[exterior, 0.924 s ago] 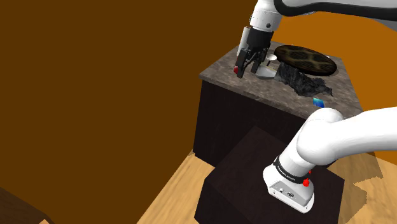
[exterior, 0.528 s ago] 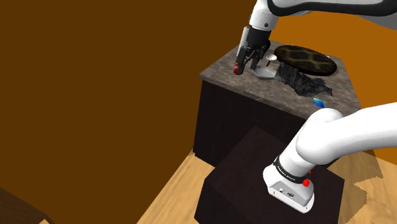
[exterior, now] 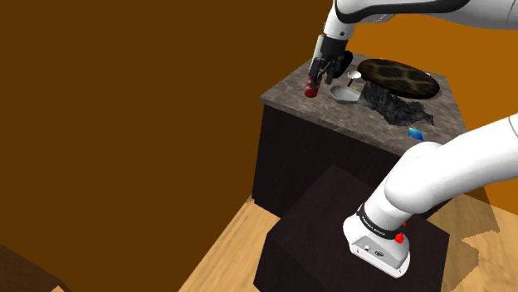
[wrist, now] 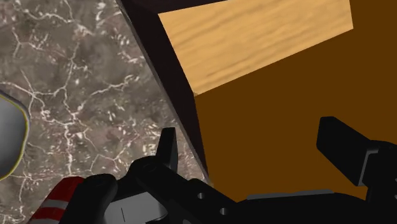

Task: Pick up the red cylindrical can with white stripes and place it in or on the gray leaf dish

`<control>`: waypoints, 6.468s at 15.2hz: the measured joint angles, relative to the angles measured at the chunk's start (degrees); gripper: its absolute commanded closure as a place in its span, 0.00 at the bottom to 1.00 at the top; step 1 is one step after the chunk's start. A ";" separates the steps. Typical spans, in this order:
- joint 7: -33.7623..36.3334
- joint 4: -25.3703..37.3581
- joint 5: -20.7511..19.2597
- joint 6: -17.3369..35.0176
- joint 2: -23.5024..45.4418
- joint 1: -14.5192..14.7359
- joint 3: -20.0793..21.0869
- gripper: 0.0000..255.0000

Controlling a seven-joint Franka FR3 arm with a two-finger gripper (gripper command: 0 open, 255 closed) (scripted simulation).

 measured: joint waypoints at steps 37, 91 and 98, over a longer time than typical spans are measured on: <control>-24.09 29.18 9.55 9.02 39.13 -7.01 -13.32 1.00; -36.21 30.16 4.57 -1.84 28.24 -14.12 -19.69 1.00; -36.09 24.36 4.50 3.81 28.08 -14.03 -19.60 1.00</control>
